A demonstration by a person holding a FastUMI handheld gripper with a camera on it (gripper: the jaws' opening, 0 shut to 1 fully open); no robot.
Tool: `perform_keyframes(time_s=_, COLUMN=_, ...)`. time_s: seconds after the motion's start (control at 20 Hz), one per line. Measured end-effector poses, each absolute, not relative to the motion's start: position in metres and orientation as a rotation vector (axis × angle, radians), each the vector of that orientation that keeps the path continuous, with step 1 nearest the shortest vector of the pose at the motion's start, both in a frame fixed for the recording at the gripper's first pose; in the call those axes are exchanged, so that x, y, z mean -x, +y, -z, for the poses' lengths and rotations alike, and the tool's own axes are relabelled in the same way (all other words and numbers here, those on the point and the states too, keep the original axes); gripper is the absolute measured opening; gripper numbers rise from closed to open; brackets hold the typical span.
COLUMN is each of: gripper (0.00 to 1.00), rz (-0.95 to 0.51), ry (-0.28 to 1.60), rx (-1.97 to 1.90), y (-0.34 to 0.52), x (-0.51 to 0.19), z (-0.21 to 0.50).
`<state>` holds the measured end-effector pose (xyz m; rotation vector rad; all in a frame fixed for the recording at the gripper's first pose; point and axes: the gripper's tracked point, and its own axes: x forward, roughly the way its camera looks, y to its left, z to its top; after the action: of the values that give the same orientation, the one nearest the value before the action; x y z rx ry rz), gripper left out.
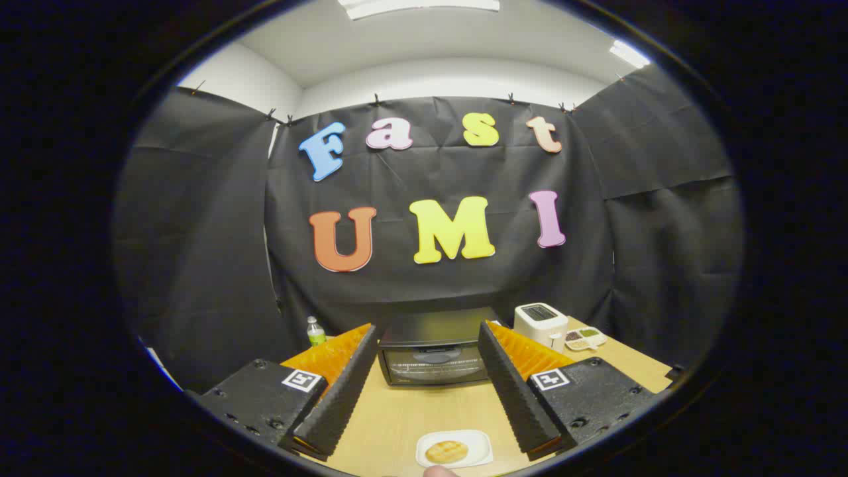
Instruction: Open the toaster oven, put the food inside, and close the toaster oven door.
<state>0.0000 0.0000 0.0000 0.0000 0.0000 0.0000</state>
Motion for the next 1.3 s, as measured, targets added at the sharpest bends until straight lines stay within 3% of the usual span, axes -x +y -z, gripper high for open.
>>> perform_keyframes(time_s=1.3, gripper=0.99, rz=-0.008, ry=-0.117, rx=0.096, y=0.002, x=-0.018, z=0.005)
